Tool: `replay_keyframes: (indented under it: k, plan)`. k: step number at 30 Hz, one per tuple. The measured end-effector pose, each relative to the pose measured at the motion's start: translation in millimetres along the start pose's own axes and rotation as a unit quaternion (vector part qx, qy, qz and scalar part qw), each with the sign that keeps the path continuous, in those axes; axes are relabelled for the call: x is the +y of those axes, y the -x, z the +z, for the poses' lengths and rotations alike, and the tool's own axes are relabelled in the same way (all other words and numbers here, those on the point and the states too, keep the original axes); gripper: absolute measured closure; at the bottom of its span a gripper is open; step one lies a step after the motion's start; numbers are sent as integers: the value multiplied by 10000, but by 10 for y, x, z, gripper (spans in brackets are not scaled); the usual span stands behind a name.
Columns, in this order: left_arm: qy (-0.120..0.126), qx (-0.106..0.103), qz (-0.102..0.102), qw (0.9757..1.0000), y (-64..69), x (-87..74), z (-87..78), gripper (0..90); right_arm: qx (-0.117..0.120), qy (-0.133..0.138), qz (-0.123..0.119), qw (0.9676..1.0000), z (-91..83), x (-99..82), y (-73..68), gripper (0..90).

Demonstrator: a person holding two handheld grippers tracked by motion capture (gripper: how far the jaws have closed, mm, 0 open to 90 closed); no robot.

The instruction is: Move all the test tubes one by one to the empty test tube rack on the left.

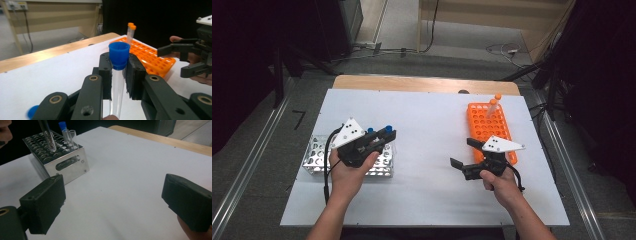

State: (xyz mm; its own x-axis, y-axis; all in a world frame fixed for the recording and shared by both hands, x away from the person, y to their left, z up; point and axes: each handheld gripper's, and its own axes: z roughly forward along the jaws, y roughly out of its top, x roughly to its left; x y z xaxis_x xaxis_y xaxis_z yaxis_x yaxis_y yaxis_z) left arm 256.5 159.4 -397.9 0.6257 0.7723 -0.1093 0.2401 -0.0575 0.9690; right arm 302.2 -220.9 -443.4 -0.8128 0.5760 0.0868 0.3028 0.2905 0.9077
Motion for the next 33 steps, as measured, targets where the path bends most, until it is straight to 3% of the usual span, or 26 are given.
replay_keyframes:
  k: [11,21,25,33]
  plan:
    - [105,439,-150,9989,-296,7,-201,777,-156,10,103,9998,-55,-38,142,41]
    - [171,864,-238,9958,-501,-20,-333,777,-232,47,153,9996,-91,-47,190,41]
    - [185,1083,-292,9935,-580,-81,-316,777,-253,71,156,9995,-107,-50,206,41]
    - [52,1330,-306,9906,-653,-200,-163,777,-278,120,242,9993,-143,-55,249,41]
